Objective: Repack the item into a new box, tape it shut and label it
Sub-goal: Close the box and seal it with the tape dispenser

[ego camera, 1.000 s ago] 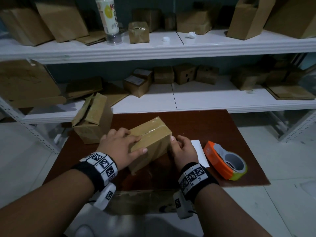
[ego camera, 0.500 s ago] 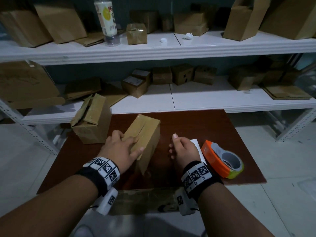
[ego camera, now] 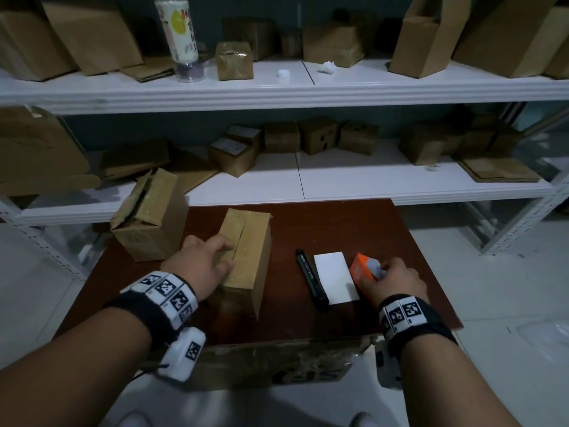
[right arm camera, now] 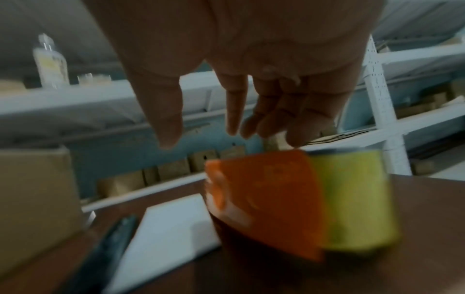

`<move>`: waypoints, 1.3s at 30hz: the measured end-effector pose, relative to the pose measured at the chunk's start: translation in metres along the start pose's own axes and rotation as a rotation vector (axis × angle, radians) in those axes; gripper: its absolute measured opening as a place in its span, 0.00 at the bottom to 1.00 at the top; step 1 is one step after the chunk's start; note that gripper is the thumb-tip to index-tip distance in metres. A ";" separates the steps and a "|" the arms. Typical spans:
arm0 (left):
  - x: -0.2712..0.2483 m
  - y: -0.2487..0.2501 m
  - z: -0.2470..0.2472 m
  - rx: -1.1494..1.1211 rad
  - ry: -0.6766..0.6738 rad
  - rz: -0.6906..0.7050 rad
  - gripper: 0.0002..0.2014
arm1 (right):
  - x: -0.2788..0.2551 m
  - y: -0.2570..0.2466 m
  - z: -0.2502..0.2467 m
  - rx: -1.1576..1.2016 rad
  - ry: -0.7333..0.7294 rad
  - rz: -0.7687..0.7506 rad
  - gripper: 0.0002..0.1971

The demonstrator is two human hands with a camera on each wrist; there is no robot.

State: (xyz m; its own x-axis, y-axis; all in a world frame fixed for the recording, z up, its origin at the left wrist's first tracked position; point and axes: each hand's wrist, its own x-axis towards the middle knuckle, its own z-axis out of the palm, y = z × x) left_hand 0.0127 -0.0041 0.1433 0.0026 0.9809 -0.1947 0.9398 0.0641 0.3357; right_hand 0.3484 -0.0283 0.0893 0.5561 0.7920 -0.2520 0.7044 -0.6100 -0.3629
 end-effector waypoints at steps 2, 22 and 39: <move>0.004 -0.003 -0.009 -0.091 0.080 -0.018 0.14 | 0.000 0.006 0.001 -0.089 -0.033 0.019 0.33; -0.037 -0.006 -0.028 -0.821 0.521 -0.078 0.05 | -0.040 -0.027 -0.027 0.565 0.312 -0.252 0.12; -0.053 0.038 -0.014 -1.321 -0.116 -0.105 0.15 | -0.102 -0.071 -0.013 0.757 -0.067 -0.731 0.14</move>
State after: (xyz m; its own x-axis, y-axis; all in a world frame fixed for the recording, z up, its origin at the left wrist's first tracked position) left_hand 0.0437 -0.0511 0.1791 0.0421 0.9432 -0.3294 -0.0978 0.3320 0.9382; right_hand 0.2469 -0.0663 0.1525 0.0655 0.9748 0.2134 0.3865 0.1724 -0.9060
